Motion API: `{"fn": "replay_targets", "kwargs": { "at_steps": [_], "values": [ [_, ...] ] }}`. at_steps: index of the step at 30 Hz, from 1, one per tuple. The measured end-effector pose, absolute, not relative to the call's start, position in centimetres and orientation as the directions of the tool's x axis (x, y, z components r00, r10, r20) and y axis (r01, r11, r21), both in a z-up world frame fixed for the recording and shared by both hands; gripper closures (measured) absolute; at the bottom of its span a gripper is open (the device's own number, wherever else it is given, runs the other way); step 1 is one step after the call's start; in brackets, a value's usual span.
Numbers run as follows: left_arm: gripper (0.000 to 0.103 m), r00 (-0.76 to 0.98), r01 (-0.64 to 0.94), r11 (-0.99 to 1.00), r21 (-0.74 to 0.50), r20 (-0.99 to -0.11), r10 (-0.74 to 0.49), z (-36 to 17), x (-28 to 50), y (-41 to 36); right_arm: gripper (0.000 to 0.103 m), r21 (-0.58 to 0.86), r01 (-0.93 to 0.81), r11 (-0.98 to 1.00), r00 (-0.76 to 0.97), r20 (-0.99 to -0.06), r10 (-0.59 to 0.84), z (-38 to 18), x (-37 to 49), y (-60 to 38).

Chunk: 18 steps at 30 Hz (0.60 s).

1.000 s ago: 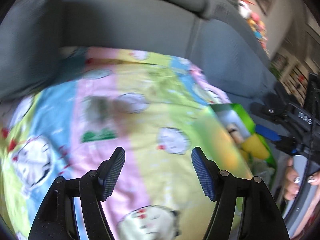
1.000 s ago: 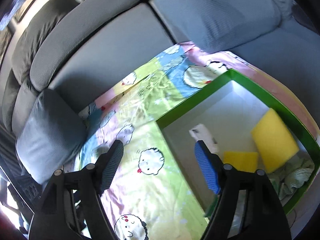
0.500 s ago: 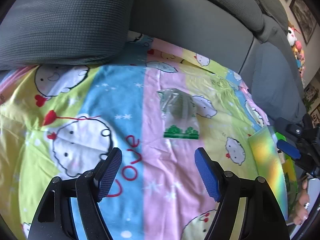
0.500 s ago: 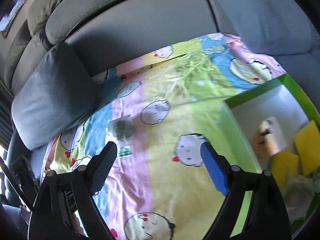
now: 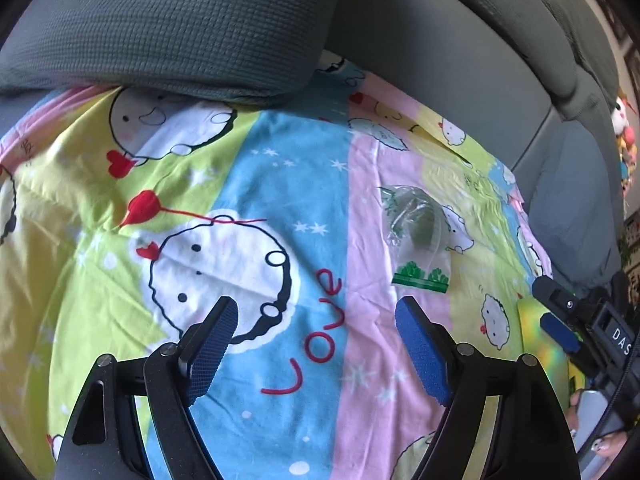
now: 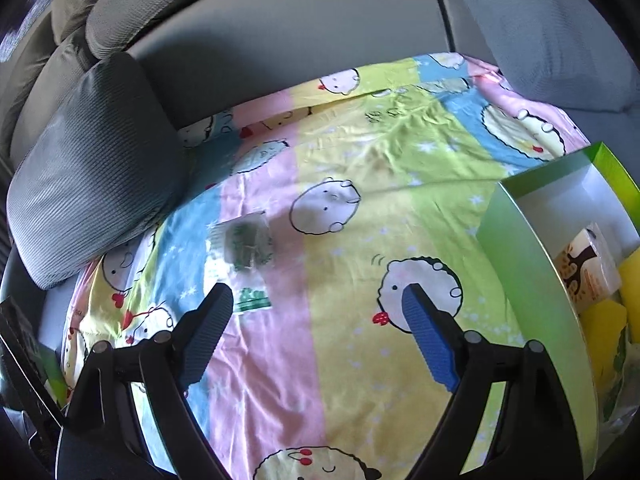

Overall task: Organize objects
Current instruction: 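Move the right tool back toward the clear green-printed bag on the bed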

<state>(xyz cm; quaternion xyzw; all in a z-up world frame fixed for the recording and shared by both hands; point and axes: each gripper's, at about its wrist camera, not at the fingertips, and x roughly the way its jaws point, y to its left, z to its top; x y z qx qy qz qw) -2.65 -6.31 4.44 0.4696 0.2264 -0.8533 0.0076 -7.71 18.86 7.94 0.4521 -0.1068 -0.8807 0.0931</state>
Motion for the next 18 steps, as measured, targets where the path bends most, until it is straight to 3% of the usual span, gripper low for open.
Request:
{"fn": "replay_targets", "kwargs": {
  "at_steps": [18],
  "values": [
    [0.021, -0.552, 0.296, -0.882, -0.366, -0.819, 0.155, 4.5, -2.8, -8.3, 0.013, 0.267, 0.234, -0.935, -0.459, -0.817, -0.348, 7.0, -14.6, 9.5]
  ]
}}
